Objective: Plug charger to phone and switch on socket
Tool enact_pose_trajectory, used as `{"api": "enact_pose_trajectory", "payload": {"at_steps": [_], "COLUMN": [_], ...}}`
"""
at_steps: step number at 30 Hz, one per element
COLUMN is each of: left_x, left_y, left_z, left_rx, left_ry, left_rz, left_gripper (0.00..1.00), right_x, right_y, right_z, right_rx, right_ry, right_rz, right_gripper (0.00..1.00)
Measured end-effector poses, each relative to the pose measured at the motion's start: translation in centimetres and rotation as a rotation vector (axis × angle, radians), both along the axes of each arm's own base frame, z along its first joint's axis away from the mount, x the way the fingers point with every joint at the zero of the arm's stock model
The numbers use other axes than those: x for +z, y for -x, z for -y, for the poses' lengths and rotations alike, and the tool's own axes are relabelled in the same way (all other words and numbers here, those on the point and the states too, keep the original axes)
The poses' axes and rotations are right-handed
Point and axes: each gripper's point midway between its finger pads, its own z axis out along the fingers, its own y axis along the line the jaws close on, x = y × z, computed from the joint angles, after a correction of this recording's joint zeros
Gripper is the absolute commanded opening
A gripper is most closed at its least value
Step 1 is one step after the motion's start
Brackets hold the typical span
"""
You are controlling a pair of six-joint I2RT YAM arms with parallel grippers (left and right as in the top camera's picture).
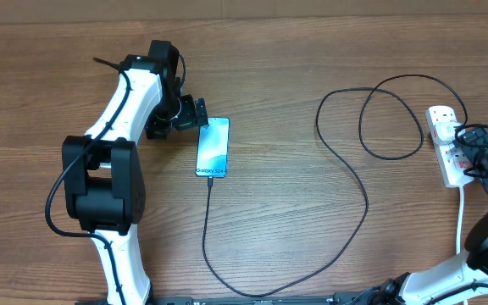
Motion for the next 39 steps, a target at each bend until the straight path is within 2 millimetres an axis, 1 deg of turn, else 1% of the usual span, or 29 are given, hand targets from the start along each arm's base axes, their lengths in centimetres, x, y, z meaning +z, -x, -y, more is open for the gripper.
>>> {"api": "enact_pose_trajectory", "payload": {"at_steps": [21,39], "left_x": [0.0,0.0], "left_y": [0.0,0.0], "left_z": [0.0,0.0], "left_rx": [0.0,0.0], "left_ry": [0.0,0.0], "left_rz": [0.0,0.0], "left_gripper": [1.0,1.0], "right_x": [-0.18,-0.45], "right_y": [-0.43,-0.19], "right_z": [0.08,-0.58], "right_rx": [0.005,0.007], "right_ry": [-0.005,-0.054], "right_rz": [0.042,0.046], "right_gripper": [1.0,1.0]}}
